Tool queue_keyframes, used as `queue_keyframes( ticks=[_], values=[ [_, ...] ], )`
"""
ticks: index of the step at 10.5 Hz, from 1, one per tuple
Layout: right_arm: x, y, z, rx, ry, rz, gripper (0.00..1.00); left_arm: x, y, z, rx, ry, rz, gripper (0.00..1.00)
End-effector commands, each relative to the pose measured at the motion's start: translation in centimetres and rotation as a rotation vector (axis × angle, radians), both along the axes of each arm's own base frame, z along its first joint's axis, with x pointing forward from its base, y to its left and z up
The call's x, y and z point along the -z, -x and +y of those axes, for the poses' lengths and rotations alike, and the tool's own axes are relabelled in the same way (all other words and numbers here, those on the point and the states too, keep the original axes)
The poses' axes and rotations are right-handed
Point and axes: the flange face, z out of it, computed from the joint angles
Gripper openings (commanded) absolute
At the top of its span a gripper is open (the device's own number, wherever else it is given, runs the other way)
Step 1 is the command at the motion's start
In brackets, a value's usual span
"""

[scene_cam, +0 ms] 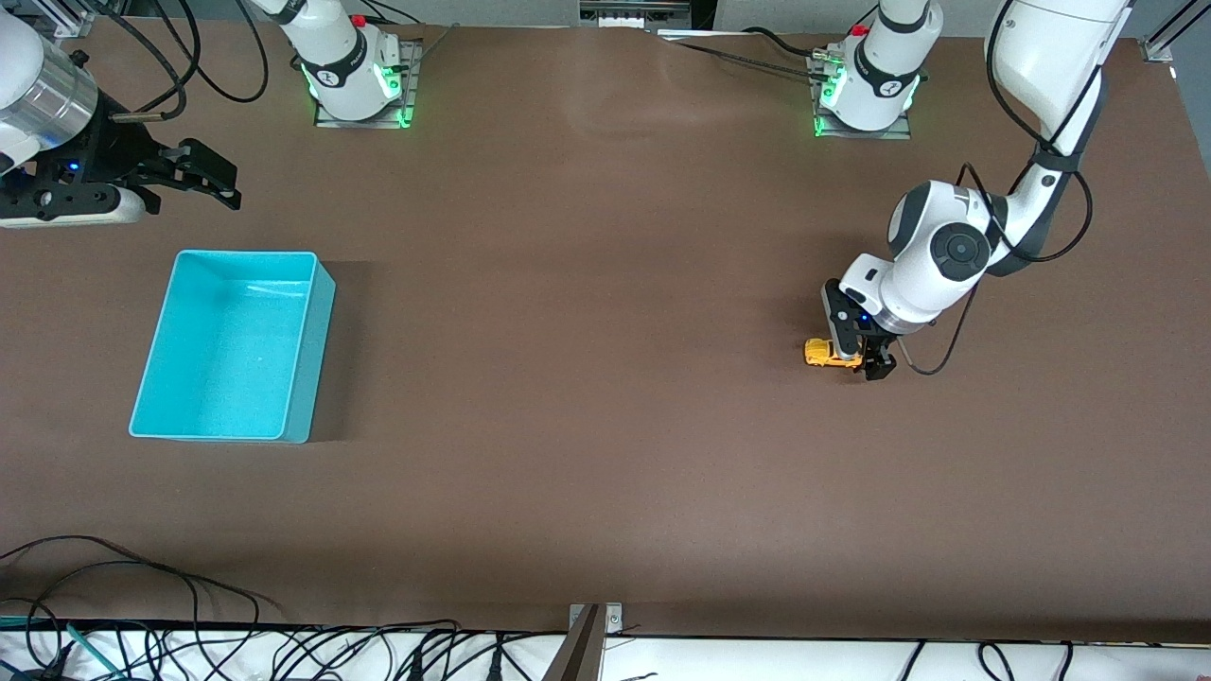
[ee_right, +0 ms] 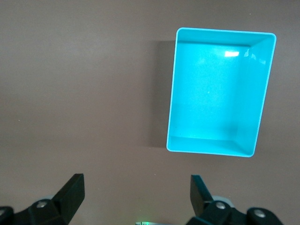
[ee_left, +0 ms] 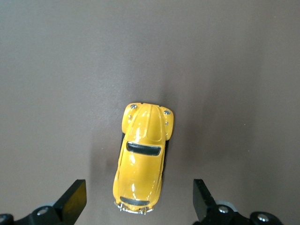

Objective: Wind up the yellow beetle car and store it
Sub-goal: 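Move the left gripper down over the yellow beetle car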

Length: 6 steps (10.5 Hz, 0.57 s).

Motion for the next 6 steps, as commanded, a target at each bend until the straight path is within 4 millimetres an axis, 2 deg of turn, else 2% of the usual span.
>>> queue_keyframes(
  ticks=[1,3,5,6],
  values=[
    [-0.6,0.0,-0.1,-0.005,-0.024,-0.002,1.00,0.1,-0.5,-0.3,0.060,-0.009,-0.010,1.00],
    [-0.6,0.0,-0.1,-0.005,-0.024,-0.002,1.00,0.9,-0.3,-1.3,0.078,-0.001,-0.017,1.00],
    [-0.2,0.0,-0.1,0.007,-0.061,0.012,1.00,1.8,-0.3,-1.3,0.102,0.002,-0.016,0.98],
    [-0.2,-0.1,-0.6,0.015,-0.069,0.012,1.00,1.8,-0.3,-1.1,0.108,0.002,-0.017,0.84]
  ],
)
